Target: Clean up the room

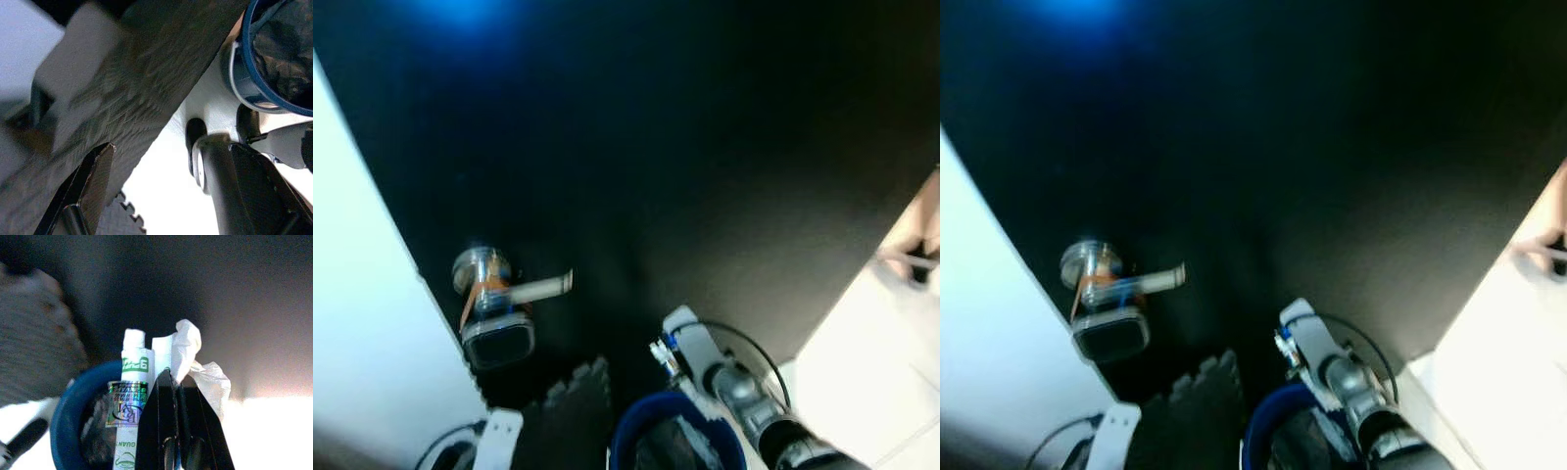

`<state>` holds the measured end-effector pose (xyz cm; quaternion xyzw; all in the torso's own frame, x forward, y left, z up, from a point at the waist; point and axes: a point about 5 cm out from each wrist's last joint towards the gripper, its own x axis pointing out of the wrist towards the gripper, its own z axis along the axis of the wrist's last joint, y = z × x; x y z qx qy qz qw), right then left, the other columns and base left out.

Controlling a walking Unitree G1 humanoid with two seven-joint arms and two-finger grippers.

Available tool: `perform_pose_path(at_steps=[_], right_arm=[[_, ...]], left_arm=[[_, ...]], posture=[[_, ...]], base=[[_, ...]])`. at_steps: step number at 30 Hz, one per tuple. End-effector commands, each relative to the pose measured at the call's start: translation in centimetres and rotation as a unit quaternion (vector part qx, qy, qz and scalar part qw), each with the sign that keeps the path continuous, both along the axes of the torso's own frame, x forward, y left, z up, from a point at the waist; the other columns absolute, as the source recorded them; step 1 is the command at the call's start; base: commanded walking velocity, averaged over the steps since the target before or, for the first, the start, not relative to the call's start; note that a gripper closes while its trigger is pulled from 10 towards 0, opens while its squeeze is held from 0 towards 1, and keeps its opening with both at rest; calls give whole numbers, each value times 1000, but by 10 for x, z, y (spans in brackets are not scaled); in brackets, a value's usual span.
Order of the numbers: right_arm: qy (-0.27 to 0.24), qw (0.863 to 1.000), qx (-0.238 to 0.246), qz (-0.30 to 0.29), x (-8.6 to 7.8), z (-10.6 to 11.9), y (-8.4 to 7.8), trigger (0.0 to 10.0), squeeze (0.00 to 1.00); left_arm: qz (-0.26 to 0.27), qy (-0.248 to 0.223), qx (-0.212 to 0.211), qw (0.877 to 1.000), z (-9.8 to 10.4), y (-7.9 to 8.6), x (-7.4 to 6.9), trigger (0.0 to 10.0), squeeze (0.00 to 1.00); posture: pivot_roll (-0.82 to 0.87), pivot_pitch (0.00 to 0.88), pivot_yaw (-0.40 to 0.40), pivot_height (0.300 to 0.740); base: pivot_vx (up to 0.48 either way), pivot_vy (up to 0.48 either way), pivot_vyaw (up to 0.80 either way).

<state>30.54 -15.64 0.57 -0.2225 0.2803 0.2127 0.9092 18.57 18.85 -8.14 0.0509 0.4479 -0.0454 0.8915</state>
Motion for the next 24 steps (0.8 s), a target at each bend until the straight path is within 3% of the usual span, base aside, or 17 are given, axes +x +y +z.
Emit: perform_pose_path(at_steps=[1,9,19,24], right_arm=[[33,999,-34,-2,-6,-8,-9,10000,0],[117,991,-71,7,-18,-20,-17,10000,0],[157,985,-69,11,-22,-25,-9,10000,0],[171,983,-35,-51,-23,-27,-6,10000,0]], left_arm=[[-2,20,-13,1000,-6,-6,-10,10000,0],[-12,31,-18,999,-9,-9,-16,10000,0],[-12,34,-15,999,-10,-8,-19,10000,0],[-12,36,-16,999,-11,-9,-21,10000,0]], posture=[[100,0,-69,736],[104,0,-75,736],[104,0,-73,736],[105,0,-78,736]], base=[[0,0,0],[0,0,0],[0,0,0],[0,0,0]])
